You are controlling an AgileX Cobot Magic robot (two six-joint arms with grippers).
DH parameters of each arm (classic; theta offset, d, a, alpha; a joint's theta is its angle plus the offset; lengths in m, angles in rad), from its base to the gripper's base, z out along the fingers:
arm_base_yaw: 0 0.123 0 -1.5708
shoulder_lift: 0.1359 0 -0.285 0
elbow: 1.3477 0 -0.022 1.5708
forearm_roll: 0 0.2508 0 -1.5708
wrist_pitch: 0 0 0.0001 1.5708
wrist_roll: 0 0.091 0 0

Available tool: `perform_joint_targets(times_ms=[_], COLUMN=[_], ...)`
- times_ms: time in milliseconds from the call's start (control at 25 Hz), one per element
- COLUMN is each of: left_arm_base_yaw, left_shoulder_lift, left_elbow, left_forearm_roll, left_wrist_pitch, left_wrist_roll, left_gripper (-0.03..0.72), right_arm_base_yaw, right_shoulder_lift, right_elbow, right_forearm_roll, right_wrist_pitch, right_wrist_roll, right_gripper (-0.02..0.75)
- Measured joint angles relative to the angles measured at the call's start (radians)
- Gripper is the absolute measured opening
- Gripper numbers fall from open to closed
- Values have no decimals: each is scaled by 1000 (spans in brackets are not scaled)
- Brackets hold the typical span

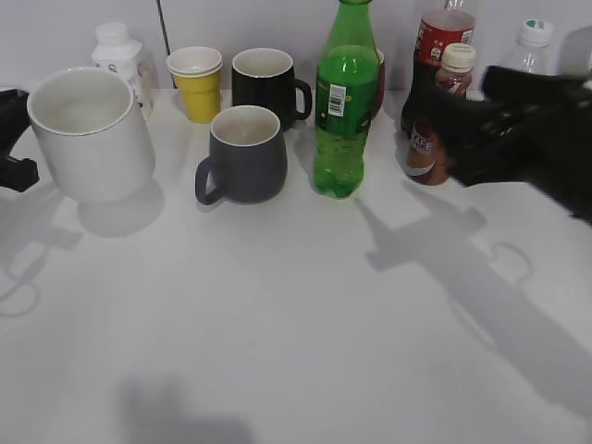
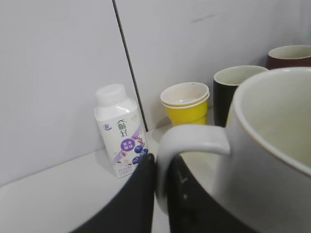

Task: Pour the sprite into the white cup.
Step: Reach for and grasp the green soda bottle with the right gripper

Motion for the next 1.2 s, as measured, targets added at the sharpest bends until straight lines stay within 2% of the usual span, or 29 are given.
perform_joint_targets(times_ms=[120,200,600,1000,1040,1120,1200], left_arm_base_yaw=[0,0,0,0,0,-2,-17], left_shoulder_lift=[-12,-17,-23,-23,-23,-29,-56], left_elbow=[0,0,0,0,0,0,0], left_forearm_roll=[3,7,14,72,73,73,73], left_wrist_pitch=[2,1,5,5,5,14,60], left_wrist_roll=[0,0,0,0,0,0,-5], left_gripper=[42,42,42,42,42,42,42], right_arm_base_yaw=[3,3,3,11,11,11,11], right_shoulder_lift=[154,229,418,604,618,625,622], right_elbow=[-42,-84,-249,-492,-514,-536,-543], right_forearm_roll=[-52,-63,-160,-205,-213,-245,-298], right_wrist_pitch=[-113,-121,-116,19,29,40,52], right_wrist_roll=[78,117,158,226,236,250,253], right_gripper=[645,659,662,660,650,581,433])
